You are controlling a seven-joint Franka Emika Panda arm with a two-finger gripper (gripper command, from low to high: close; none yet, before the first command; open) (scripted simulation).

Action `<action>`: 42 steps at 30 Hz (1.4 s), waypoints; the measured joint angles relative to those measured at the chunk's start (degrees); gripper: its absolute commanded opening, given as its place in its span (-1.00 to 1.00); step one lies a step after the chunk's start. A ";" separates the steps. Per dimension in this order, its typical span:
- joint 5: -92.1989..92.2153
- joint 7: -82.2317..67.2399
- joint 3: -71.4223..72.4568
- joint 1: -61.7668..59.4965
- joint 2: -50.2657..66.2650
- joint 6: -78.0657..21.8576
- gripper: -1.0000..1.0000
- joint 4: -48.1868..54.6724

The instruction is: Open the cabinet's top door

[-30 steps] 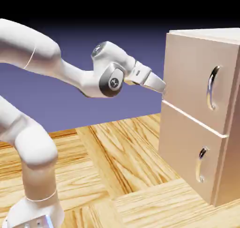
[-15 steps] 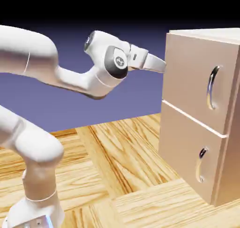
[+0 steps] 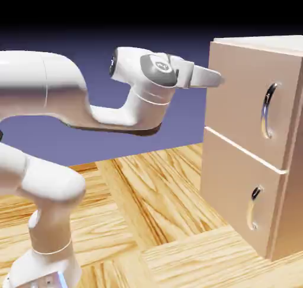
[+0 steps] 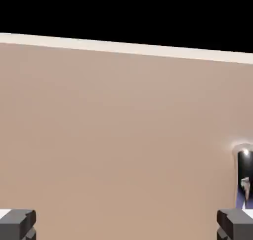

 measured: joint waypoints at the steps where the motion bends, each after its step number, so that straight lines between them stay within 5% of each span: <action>1: -2.49 1.68 -1.07 0.94 -0.44 -0.12 0.00 0.48; 23: -57.31 38.66 -24.68 21.73 -10.13 -2.78 0.00 10.97; 29: -58.26 38.87 -29.08 30.23 -8.72 -3.55 0.00 17.74; 30: -58.34 38.85 -29.91 31.87 -8.42 -3.70 -1.00 19.06; 42: -54.87 50.86 -15.71 11.61 1.50 -14.72 -1.00 3.21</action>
